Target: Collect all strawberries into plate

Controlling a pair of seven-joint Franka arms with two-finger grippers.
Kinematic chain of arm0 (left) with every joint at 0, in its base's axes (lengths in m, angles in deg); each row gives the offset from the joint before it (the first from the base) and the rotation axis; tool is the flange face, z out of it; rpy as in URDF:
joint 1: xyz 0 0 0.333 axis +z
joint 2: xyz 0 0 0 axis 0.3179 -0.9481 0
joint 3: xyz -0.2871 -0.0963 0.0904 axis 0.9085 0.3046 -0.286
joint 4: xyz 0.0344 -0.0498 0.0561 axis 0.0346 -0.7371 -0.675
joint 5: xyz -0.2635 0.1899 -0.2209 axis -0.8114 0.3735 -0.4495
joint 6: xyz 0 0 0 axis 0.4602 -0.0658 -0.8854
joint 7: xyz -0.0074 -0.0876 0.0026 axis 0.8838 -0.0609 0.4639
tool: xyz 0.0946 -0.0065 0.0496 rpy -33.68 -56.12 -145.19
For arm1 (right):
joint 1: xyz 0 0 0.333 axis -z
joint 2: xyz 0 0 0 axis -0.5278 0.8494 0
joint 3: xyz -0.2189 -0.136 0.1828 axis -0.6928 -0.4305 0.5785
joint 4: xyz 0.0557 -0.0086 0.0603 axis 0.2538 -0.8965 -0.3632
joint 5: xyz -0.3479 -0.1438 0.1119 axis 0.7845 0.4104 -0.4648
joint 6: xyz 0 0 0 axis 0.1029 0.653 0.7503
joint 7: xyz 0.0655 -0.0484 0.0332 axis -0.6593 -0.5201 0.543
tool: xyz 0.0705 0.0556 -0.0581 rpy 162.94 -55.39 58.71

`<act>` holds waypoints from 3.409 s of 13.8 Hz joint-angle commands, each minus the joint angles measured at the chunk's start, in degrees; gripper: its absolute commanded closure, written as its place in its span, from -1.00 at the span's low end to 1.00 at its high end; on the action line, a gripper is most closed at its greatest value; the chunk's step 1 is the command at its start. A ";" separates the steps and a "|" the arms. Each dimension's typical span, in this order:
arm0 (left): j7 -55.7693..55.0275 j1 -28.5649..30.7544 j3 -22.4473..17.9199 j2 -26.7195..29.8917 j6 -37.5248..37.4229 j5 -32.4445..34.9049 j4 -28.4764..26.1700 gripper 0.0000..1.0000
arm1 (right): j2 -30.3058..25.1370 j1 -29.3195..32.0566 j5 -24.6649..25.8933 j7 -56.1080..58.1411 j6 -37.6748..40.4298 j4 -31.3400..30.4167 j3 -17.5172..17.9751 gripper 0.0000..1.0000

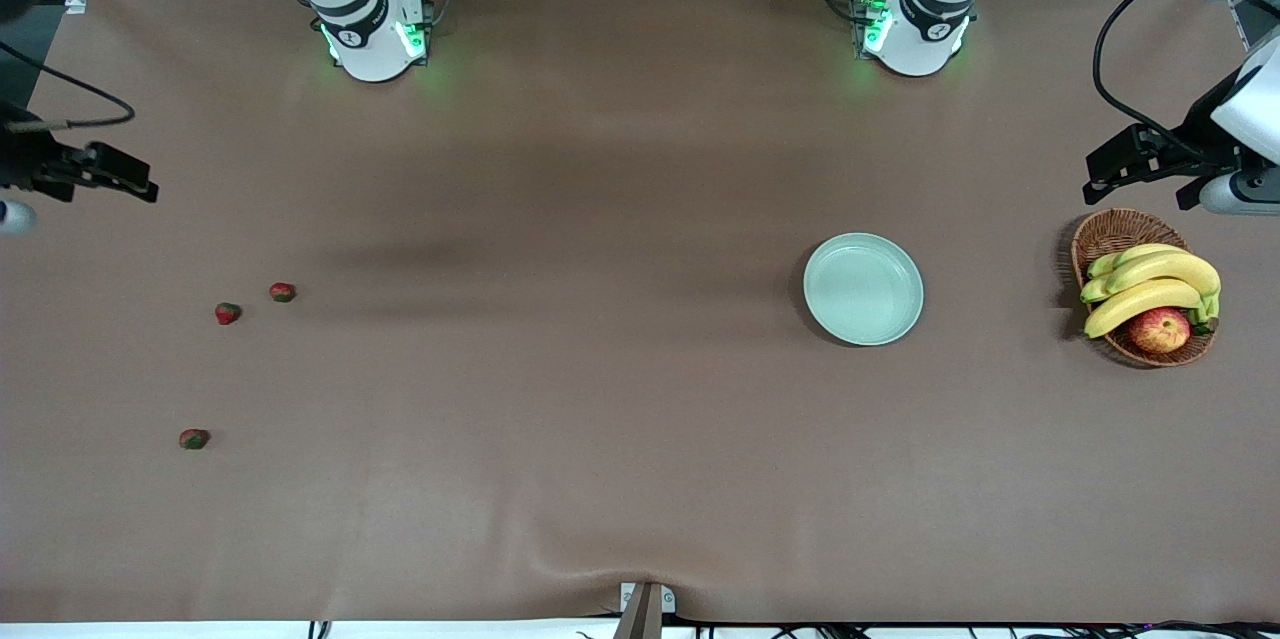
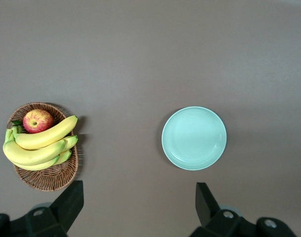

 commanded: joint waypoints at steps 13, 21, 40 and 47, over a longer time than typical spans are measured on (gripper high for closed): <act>0.10 0.47 0.36 -1.05 -0.79 0.18 0.45 -1.00 | 12.90 3.99 1.13 0.76 -34.28 -25.06 0.86 -1.00; 0.10 0.47 0.36 -1.14 -0.79 0.18 0.45 -1.00 | 19.67 6.01 1.21 0.85 -48.46 -29.30 0.86 -1.00; 0.10 0.47 0.45 -1.14 -0.79 0.18 0.63 -1.00 | 23.63 6.62 1.13 0.59 -50.05 -29.47 0.86 -0.02; 0.02 0.21 0.45 -1.58 -0.79 0.18 0.54 -1.00 | 21.97 6.72 1.13 0.59 -49.00 -28.86 1.21 0.68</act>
